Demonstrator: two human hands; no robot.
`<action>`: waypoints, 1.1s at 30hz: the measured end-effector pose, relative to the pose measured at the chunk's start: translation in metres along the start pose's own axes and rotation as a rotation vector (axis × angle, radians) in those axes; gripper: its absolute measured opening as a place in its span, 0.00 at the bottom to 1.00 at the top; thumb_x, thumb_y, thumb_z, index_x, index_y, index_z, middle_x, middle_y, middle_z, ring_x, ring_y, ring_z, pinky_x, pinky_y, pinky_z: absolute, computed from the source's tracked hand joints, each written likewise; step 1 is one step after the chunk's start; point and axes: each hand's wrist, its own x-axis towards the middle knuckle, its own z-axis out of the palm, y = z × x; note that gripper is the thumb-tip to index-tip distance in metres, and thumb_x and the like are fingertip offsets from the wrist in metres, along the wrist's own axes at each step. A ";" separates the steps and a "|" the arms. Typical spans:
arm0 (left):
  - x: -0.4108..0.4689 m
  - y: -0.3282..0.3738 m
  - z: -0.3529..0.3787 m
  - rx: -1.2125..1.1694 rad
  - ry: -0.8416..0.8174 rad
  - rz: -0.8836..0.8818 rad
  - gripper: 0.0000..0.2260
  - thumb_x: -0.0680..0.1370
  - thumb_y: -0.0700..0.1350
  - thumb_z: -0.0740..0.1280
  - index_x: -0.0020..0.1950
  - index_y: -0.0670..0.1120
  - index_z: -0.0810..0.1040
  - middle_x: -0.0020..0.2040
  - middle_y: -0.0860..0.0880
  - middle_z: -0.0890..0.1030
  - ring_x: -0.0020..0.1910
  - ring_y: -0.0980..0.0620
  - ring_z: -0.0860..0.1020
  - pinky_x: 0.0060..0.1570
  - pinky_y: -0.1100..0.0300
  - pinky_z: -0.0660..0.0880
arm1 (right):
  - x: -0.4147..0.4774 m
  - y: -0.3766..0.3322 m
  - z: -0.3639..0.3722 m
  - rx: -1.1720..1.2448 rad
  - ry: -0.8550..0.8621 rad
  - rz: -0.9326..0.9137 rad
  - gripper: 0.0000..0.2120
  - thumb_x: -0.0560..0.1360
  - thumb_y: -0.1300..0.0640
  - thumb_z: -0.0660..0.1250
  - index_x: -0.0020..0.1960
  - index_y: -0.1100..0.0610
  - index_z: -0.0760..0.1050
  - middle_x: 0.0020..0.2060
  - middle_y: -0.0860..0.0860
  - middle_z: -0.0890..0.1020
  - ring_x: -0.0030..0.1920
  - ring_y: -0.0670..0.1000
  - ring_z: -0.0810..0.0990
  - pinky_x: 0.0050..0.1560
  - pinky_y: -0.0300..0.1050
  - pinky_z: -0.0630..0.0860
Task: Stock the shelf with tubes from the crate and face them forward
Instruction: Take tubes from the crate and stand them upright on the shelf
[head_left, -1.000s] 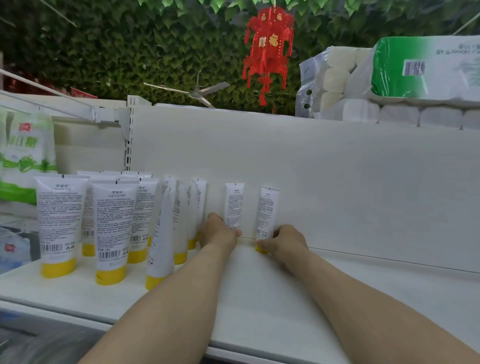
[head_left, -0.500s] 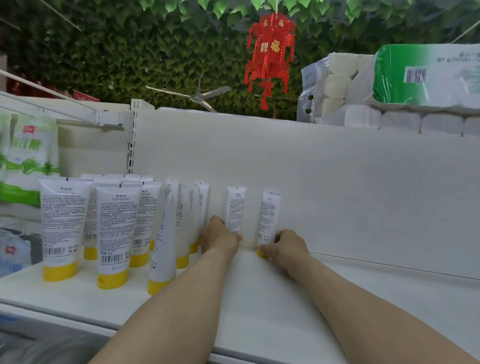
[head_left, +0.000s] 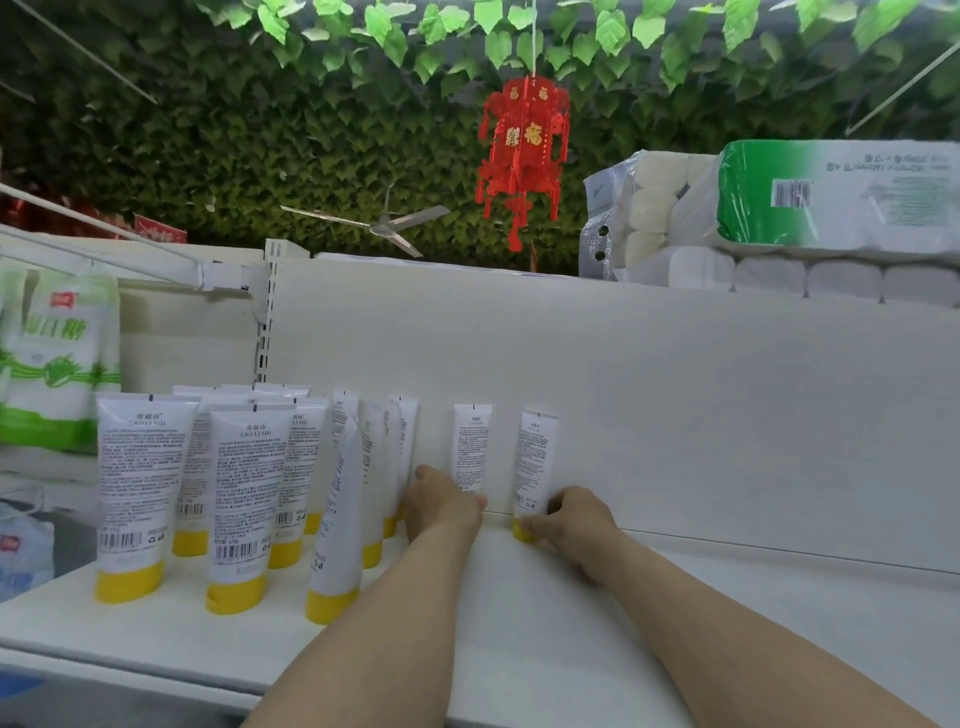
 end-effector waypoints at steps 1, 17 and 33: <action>-0.002 0.002 -0.001 -0.010 0.006 -0.003 0.29 0.71 0.49 0.76 0.65 0.40 0.68 0.62 0.42 0.76 0.61 0.41 0.76 0.53 0.53 0.74 | -0.003 0.000 -0.005 0.005 0.012 0.004 0.15 0.66 0.49 0.76 0.39 0.52 0.71 0.40 0.50 0.78 0.38 0.51 0.75 0.33 0.42 0.69; -0.176 0.073 -0.007 -0.094 -0.109 0.268 0.34 0.73 0.49 0.75 0.72 0.43 0.61 0.68 0.42 0.65 0.67 0.43 0.67 0.57 0.53 0.69 | -0.170 0.042 -0.171 -0.202 0.261 0.019 0.24 0.74 0.52 0.71 0.67 0.53 0.69 0.49 0.50 0.74 0.50 0.52 0.76 0.47 0.45 0.73; -0.526 0.188 0.096 -0.076 -0.376 0.500 0.26 0.73 0.45 0.74 0.68 0.51 0.67 0.66 0.44 0.65 0.62 0.44 0.70 0.56 0.55 0.72 | -0.394 0.209 -0.448 -0.474 0.308 -0.012 0.27 0.70 0.54 0.75 0.66 0.49 0.70 0.58 0.55 0.78 0.59 0.56 0.75 0.53 0.47 0.74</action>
